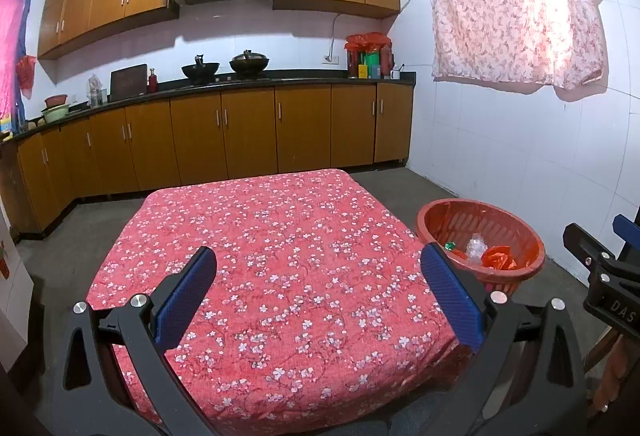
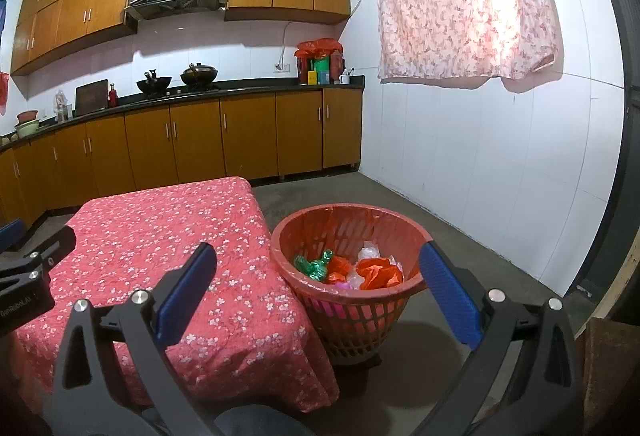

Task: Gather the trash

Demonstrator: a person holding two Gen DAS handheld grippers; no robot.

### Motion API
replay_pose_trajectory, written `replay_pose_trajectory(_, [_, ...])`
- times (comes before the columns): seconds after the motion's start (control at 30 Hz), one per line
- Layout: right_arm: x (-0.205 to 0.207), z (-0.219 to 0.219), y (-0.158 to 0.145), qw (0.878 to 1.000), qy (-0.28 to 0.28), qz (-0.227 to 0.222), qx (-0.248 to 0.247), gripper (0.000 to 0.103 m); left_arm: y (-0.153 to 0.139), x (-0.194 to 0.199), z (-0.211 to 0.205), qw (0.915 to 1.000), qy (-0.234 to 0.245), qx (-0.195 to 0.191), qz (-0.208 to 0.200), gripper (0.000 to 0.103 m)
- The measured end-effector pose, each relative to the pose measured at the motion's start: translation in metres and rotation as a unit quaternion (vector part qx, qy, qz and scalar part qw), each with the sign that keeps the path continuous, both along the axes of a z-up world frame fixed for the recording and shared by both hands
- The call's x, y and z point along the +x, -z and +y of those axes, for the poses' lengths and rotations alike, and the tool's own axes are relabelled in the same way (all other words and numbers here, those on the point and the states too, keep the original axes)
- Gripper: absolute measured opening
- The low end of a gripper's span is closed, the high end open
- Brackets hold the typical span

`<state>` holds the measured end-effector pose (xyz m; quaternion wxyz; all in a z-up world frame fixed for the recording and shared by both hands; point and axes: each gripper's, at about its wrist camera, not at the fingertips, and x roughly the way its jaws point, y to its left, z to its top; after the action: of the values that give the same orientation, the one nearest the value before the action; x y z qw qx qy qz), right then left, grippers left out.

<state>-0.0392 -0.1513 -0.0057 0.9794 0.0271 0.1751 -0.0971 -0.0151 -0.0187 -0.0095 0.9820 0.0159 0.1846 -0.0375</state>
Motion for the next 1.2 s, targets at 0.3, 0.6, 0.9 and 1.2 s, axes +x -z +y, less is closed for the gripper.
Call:
replay_pose_trajectory(0.3, [0.0003, 0.0001, 0.0014, 1.000, 0.000, 0.001, 0.001, 0.099, 0.0016, 0.0002, 0.0011, 1.0000, 0.001, 0.000, 0.002, 0.101])
replay_pose_trajectory(0.6, [0.0001, 0.0017, 0.0048, 1.000, -0.002, 0.003, 0.001, 0.099, 0.0024, 0.0002, 0.0020, 1.0000, 0.000, -0.001, 0.002, 0.101])
replay_pose_trajectory(0.9, [0.0007, 0.0023, 0.0056, 1.000, -0.002, 0.005, 0.002, 0.099, 0.0055, -0.0003, 0.0046, 1.0000, -0.003, -0.002, 0.004, 0.101])
replay_pose_trajectory(1.2, [0.0013, 0.0033, 0.0064, 1.000, -0.002, 0.006, 0.002, 0.099, 0.0064, 0.0014, 0.0075, 0.9999, -0.007, -0.003, 0.008, 0.101])
